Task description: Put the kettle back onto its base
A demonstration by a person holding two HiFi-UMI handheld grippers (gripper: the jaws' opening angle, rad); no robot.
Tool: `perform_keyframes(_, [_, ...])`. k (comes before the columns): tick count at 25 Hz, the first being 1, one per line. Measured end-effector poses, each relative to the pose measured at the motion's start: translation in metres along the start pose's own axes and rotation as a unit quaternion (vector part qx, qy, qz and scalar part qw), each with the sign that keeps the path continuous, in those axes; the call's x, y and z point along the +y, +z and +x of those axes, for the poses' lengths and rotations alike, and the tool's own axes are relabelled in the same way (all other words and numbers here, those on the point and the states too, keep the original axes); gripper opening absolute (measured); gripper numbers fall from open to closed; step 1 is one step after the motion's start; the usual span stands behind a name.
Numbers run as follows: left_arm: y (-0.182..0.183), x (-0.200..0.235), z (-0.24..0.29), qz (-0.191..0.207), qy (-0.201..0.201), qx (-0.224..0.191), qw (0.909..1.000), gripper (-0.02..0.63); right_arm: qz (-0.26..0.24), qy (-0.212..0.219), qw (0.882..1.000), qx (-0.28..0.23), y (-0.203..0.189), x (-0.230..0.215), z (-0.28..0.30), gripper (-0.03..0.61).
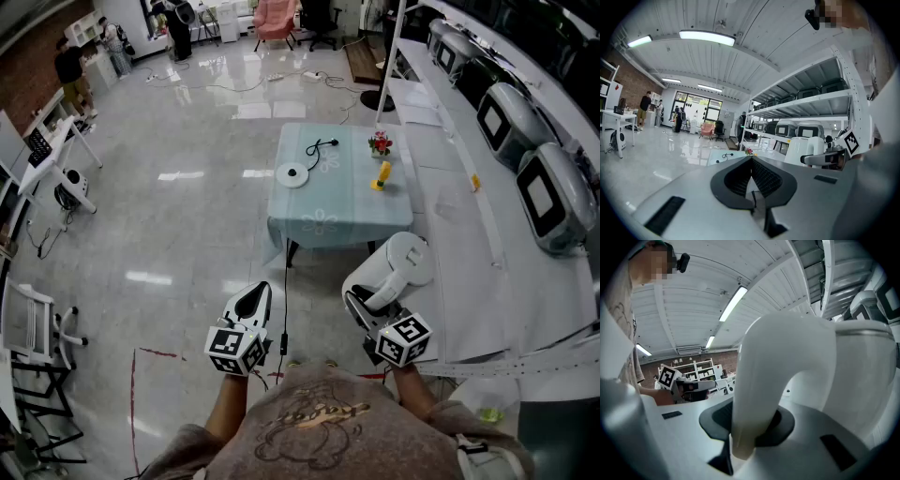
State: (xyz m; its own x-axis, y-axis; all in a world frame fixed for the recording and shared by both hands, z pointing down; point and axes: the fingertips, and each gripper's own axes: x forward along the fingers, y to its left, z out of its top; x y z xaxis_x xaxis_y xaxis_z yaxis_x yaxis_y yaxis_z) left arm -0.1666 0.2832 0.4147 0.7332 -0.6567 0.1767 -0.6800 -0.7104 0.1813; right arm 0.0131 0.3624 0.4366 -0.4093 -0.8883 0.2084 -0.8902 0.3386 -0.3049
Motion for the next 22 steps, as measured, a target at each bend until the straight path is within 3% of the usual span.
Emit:
perform_keyframes(6, [0.012,-0.003,0.004,-0.007,-0.006,-0.005,0.9999,0.021,-0.013,0.004,1.0,0.002,0.003,0.0,0.006,0.083])
perform_keyframes(22, [-0.005,0.028,0.001,-0.003,-0.05,0.006,0.9987,0.021,-0.017,-0.01,1.0,-0.012,-0.004,0.026,0.029,0.086])
